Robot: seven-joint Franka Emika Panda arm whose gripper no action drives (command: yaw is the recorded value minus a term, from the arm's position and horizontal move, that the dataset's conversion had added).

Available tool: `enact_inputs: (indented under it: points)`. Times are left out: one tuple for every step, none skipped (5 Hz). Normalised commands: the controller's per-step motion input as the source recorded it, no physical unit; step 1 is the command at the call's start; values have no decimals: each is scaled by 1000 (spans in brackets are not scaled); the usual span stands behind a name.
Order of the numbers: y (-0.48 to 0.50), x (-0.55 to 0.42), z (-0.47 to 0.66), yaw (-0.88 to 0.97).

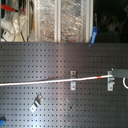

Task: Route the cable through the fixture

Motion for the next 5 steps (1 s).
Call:
enact_inputs:
  points:
    - [11,0,0,0]
    - [587,-118,306,0]
    - [434,-190,158,20]
    - [0,0,11,0]
    - [23,-627,618,91]
